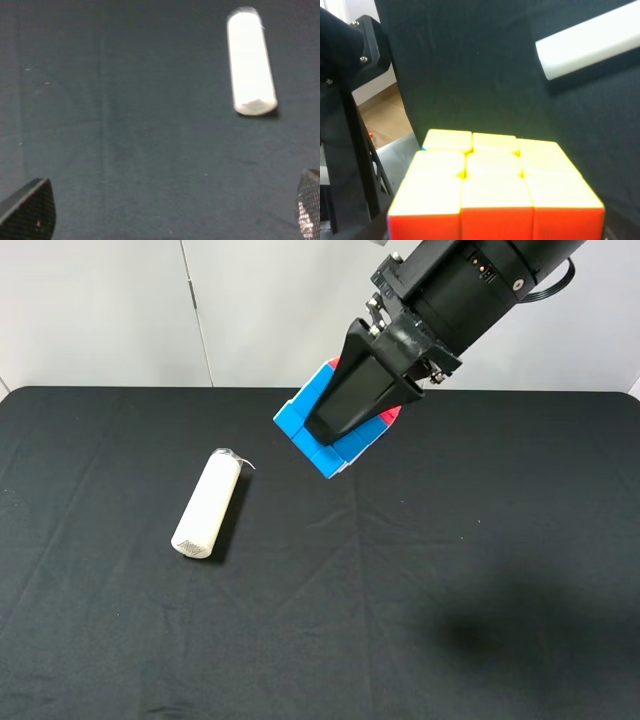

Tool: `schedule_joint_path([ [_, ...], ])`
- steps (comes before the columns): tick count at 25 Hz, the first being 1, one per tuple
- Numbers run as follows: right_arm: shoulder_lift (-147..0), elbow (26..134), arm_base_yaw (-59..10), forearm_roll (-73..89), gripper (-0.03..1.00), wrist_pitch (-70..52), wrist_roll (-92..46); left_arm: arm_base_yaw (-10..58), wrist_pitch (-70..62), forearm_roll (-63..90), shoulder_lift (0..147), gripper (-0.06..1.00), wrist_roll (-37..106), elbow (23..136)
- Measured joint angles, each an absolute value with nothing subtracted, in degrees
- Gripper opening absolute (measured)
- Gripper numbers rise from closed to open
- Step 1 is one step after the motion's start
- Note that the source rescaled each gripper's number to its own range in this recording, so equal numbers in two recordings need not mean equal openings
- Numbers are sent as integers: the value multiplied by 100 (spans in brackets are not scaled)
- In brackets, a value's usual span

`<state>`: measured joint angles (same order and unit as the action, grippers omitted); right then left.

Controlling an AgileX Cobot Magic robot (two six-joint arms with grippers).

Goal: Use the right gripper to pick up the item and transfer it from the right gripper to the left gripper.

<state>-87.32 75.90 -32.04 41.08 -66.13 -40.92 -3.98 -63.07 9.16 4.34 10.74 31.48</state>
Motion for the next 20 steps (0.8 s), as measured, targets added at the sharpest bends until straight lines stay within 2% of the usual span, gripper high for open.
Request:
schedule_joint_path([
  [6,-8732,7590,-3204,4236,0,-6597,-3996,-382,-6467,1191,1594,88,1339,3732],
  [10,-8732,7590,-3204,4358,0,-6422,-3705,-115,-6467,1183,2071,88,1391,4120],
  [20,-8732,7590,-3204,4393,0,-6316,-3484,1023,-6255,740,3114,88,1404,4503],
])
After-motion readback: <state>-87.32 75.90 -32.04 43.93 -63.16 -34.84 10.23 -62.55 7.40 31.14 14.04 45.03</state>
